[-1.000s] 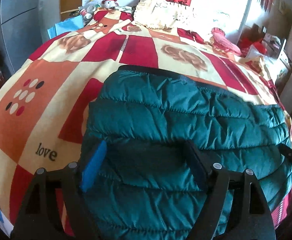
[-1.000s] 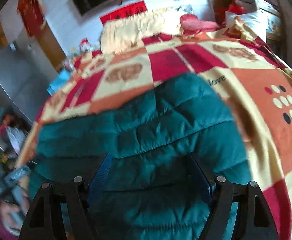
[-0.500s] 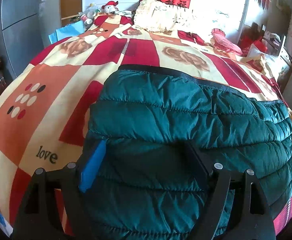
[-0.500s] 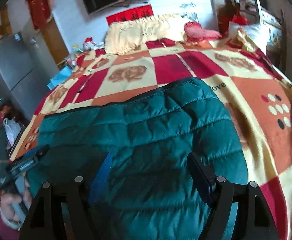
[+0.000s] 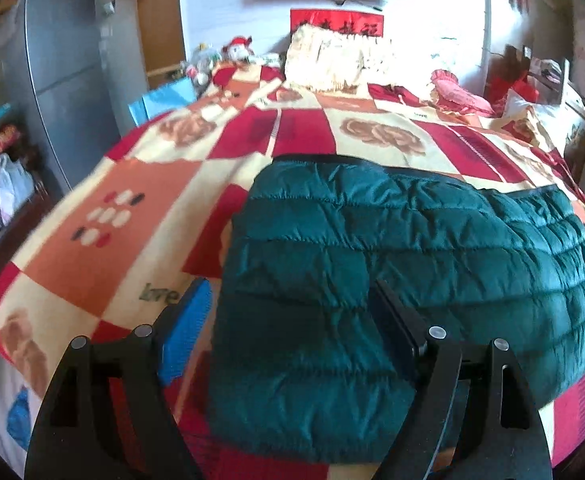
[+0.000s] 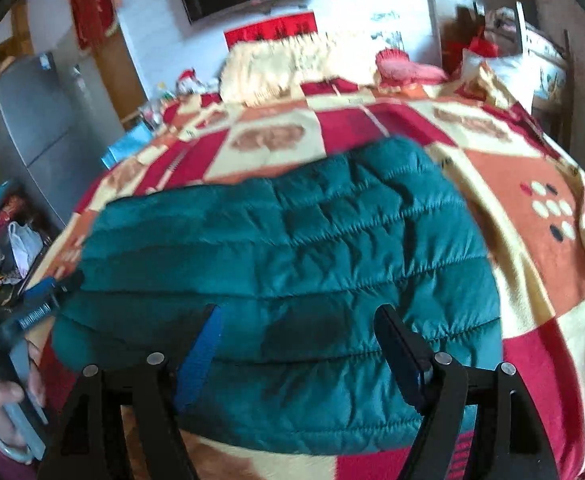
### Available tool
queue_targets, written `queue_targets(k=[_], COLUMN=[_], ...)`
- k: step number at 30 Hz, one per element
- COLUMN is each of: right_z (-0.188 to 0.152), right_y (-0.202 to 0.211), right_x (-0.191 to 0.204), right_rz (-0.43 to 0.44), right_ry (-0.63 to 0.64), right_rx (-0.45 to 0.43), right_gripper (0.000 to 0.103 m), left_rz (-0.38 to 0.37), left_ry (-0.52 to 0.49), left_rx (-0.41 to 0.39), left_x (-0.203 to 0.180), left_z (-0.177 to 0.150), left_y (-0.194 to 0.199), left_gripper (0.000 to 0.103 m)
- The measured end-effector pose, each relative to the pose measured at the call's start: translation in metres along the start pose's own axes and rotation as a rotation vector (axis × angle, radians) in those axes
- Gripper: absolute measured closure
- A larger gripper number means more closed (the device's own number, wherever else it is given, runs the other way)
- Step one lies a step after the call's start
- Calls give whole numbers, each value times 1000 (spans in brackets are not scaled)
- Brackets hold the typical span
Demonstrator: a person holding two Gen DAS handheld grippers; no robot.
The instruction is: Fold large clothes
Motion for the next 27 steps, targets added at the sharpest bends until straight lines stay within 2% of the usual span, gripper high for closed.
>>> queue_targets(k=[6,11,14,18,27], right_z=[-2,-8,-12,-17,-17], right_y=[21,31,33,35,39], right_x=[17,30,38,43,52], right_rz=[1,-2,-16,-12,-23], right_ry=[-7,-15,-6,-26,-11], right_rx=[-21,-22,-21,-16,-35], right_gripper=[27,26,21,20,20], left_rz=[-9,-54,-72,-90,-95], left_ry=[-31,-4,8,18,23], left_rx=[-72,-112,-140,-186,-178], left_x=[-1,0,0,-2,-9], left_z=[-5,-5,-5,-3,-1], left_y=[42,67,79,93,97], left_gripper=[22,22,22,22,22])
Point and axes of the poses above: each gripper's, at about its wrist camera, not at the fingertips, and y roughly against the way its jaws point, x to its left, z to its top, the point moved 5 cm from there along -y, roughly the way its jaws point, and after that the axes turned 12 degrees about y, right-handed, at the moved point
